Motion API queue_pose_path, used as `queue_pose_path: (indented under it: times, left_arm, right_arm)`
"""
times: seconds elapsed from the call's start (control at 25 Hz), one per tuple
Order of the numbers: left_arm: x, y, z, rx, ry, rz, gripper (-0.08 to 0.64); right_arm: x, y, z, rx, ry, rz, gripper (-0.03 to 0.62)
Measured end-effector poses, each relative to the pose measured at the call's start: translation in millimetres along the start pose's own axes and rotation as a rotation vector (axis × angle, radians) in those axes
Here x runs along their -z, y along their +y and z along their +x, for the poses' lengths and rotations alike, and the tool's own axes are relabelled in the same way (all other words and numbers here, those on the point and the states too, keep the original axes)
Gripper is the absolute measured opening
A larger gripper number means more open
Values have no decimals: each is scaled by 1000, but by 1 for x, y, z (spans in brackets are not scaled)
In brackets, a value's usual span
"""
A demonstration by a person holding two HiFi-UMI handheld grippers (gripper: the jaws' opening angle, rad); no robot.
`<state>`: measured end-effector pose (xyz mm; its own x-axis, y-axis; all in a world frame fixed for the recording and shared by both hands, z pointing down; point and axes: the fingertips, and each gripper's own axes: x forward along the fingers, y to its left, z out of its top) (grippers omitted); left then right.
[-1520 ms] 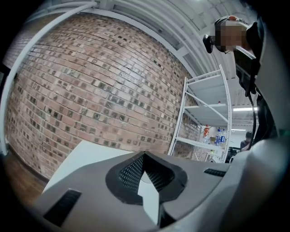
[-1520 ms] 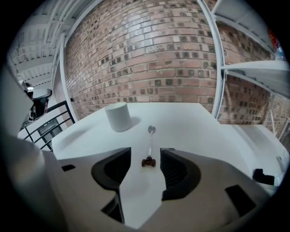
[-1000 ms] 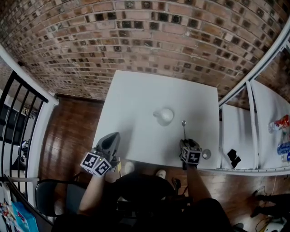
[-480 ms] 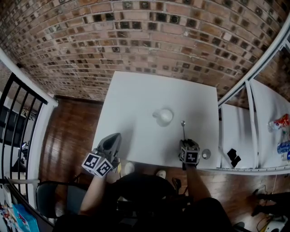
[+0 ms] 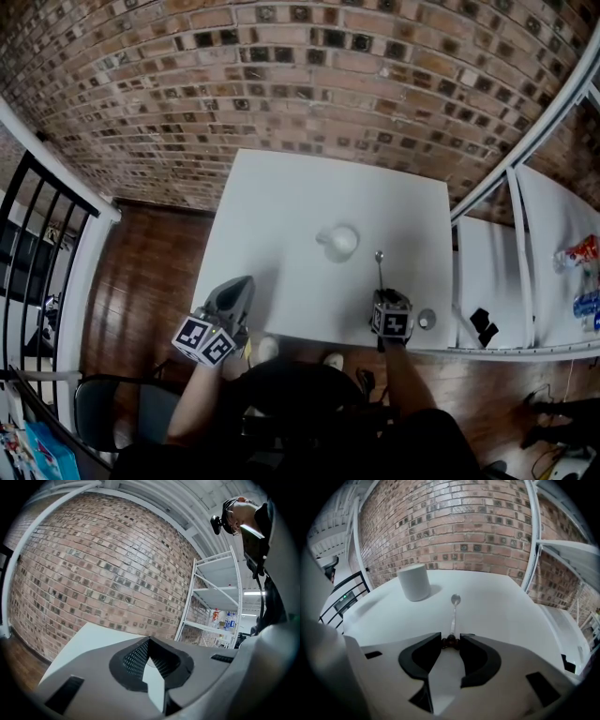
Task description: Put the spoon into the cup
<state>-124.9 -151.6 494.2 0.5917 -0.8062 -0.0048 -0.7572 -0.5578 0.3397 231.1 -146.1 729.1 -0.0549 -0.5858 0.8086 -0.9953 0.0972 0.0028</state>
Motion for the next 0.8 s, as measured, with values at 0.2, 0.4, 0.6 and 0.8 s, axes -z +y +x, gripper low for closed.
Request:
queue_pose_path:
  times: [0.2,0.4,0.6,0.8]
  left_arm:
    - [0,2,-4,-4,-1,3,5]
    - [0,1,-2,1,-4,-1,5]
    - [1,-6,7,34,-9,2,4]
    - [-4,-8,10,52,-24,7,5]
  right_arm:
    - [-1,2,-1,-17,5,-13,130]
    - [-6,2,-12,-25,-27,0,130]
    - [-27,-1,-29,-31,-102,-13,130]
    - [-60,-1,-52,-35,-208,-20,130]
